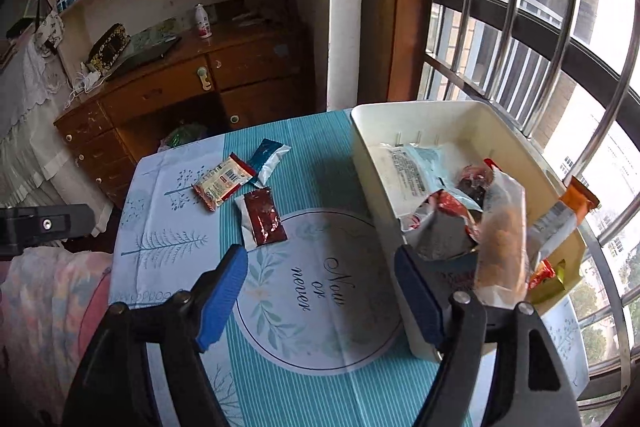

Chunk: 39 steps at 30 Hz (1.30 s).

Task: Organize snacks
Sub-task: 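Withdraw both tools from the tray toward the remaining snacks, then grasp the dark red packet with right tool while left tool grasps the white Lipo packet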

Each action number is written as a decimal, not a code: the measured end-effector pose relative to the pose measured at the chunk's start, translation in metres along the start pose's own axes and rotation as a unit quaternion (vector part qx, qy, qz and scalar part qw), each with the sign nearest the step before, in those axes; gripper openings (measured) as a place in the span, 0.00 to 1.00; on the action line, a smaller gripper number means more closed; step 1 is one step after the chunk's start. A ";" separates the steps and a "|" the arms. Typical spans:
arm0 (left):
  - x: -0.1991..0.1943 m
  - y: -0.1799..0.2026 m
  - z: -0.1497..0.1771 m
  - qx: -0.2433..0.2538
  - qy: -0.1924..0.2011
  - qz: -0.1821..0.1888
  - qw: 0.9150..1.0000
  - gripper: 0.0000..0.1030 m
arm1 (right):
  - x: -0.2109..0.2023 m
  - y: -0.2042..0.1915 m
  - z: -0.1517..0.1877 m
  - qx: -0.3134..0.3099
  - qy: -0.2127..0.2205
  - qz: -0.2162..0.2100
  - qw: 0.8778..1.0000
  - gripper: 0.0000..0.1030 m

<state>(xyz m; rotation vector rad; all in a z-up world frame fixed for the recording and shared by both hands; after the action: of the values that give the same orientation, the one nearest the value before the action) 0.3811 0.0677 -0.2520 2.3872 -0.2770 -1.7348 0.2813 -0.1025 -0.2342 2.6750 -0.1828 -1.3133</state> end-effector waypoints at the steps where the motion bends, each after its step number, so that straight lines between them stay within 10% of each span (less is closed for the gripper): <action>1: 0.008 0.001 -0.005 0.003 -0.003 -0.007 1.000 0.93 | 0.006 -0.005 -0.003 -0.008 0.002 -0.006 1.000 0.75; 27: 0.190 0.024 -0.078 -0.013 -0.097 -0.041 0.994 0.92 | 0.147 -0.070 -0.016 -0.104 -0.025 -0.091 0.990 0.81; 39: 0.204 0.021 -0.079 0.012 -0.089 -0.080 0.993 0.58 | 0.172 -0.080 -0.008 -0.104 -0.051 -0.096 0.989 0.54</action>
<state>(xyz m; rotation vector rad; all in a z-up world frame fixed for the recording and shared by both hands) 0.5169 -0.0013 -0.4102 2.3312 -0.1344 -2.0314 0.3957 -0.0536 -0.3779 2.5016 0.1968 -1.4357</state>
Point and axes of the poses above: each gripper's, at about its wrist camera, not at the fingertips, and x roughly the way its jaws point, y to its right, z to its underside, the point moved 10 cm from there along x, roughly the way its jaws point, and after that the axes turned 14 degrees about -x, right-handed, at the moved point
